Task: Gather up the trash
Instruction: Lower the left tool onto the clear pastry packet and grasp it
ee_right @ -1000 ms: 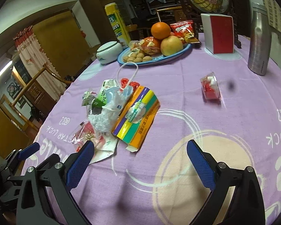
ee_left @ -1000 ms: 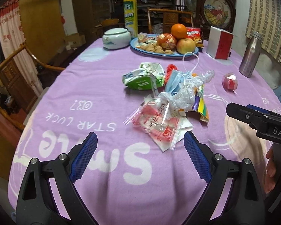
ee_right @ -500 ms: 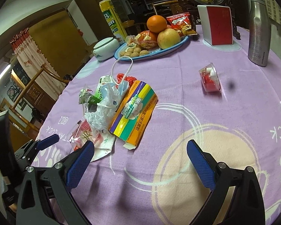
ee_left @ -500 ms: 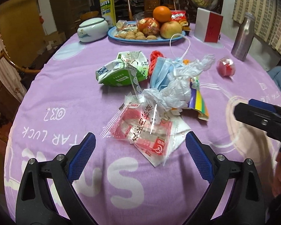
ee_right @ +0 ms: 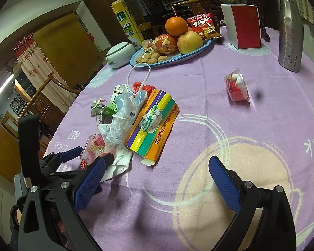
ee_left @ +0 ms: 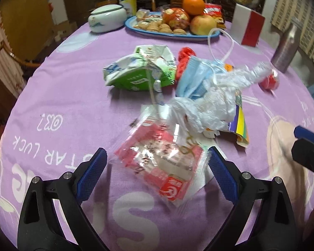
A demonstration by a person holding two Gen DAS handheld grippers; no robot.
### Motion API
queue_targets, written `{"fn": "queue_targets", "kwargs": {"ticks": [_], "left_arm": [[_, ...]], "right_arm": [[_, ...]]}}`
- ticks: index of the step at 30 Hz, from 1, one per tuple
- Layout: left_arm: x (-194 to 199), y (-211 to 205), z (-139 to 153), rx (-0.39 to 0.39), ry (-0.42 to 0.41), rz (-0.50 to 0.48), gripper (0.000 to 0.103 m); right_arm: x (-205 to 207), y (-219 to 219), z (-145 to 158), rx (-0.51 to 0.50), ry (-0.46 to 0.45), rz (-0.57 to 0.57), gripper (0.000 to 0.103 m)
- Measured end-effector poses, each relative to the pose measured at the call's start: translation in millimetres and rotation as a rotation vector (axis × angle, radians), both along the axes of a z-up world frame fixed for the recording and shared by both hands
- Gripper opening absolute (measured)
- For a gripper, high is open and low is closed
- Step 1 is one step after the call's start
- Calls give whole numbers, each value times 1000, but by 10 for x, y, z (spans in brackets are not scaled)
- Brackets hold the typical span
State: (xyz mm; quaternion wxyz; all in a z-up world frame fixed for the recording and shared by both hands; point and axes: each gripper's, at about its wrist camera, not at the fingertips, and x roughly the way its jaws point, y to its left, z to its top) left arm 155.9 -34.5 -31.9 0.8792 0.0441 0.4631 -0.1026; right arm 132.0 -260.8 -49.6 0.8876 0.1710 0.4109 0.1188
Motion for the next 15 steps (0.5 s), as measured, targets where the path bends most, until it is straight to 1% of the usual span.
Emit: {"fn": "queue_targets", "kwargs": {"ticks": [2,5,7,10,14,15], "left_arm": [[-26,57,39,-19,-5,8,89],[-77,137,71,-22,-10,9,79],[-101,185,58,-12,8,6,72],[-170,258,49,-5,20,6,68],[-241,376,78,-1,17,26,69],[-250,411,82,-14,33,32,69]], "right_arm": [[0,1,-3,1,2,-1,97],[4,2,-11,0,1,-3,97],[7,3,-20,2,5,-6,97],[14,2,-42,8,13,-9,97],[19,20,-56,9,18,-6,97],[18,31,-59,8,18,-3,97]]}}
